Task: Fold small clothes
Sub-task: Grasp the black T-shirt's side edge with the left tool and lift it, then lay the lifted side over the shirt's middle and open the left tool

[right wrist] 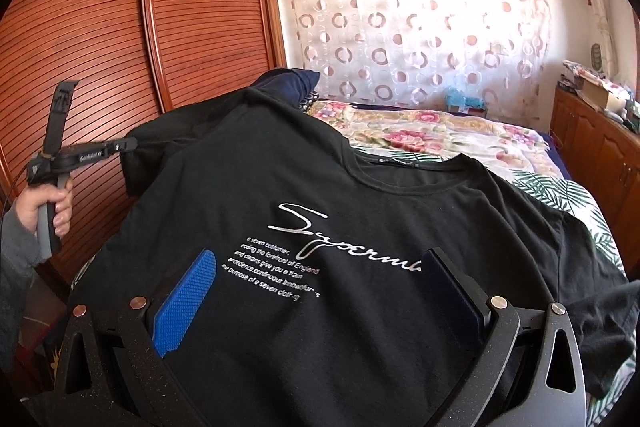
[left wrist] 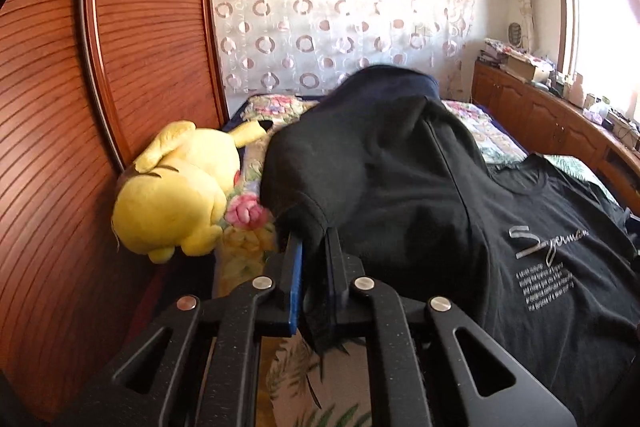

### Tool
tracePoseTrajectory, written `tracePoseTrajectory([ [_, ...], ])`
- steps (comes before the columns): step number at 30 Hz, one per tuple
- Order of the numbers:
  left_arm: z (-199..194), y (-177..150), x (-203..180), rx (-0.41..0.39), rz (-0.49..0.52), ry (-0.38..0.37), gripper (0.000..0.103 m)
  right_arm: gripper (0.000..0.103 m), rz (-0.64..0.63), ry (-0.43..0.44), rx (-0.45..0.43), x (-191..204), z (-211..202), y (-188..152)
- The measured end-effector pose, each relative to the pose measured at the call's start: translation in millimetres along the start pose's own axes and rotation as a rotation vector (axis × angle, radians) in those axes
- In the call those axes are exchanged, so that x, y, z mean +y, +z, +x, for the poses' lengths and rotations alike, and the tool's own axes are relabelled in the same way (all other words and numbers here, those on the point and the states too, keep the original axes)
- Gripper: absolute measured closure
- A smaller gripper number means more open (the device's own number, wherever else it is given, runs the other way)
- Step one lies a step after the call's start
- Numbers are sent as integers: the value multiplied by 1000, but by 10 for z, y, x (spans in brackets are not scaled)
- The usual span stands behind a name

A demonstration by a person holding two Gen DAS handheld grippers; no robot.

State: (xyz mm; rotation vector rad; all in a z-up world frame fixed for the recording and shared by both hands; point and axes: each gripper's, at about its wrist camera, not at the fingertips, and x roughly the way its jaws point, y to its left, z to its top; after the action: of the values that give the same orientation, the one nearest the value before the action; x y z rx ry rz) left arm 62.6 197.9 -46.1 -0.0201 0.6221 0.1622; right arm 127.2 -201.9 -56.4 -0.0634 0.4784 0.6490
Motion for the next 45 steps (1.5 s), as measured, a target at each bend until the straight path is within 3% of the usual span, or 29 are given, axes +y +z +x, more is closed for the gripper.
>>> tracePoseTrajectory([
  [4, 25, -86, -39, 14, 6, 1, 92, 1, 8, -6, 3, 29, 6, -22],
  [7, -126, -47, -149, -42, 18, -18, 96, 1, 10, -12, 4, 60, -3, -34],
  [16, -425, 653, -655, -162, 92, -151, 97, 1, 20, -40, -21, 61, -110, -48],
  [23, -323, 939, -1345, -134, 212, -245, 96, 1, 52, -66, -31, 15, -204, -142],
  [25, -298, 941, -1475, -120, 238, -270, 89, 1, 59, -72, -28, 23, -213, -158],
  [27, -323, 905, -1536, -129, 252, -278, 68, 1, 63, -77, -23, 42, -211, -175],
  [31, -334, 870, -1471, -126, 228, -282, 55, 1, 69, -82, -20, 50, -230, -177],
  [36, -307, 815, -1304, -120, 204, -265, 24, 1, 50, -77, -4, 114, -174, -116],
  [41, -294, 748, -1140, -124, 175, -203, 22, 4, 9, -28, 21, 237, -37, 3],
  [45, -350, 647, -1020, -132, 151, -182, 22, 16, -32, 53, 39, 448, 130, 160],
])
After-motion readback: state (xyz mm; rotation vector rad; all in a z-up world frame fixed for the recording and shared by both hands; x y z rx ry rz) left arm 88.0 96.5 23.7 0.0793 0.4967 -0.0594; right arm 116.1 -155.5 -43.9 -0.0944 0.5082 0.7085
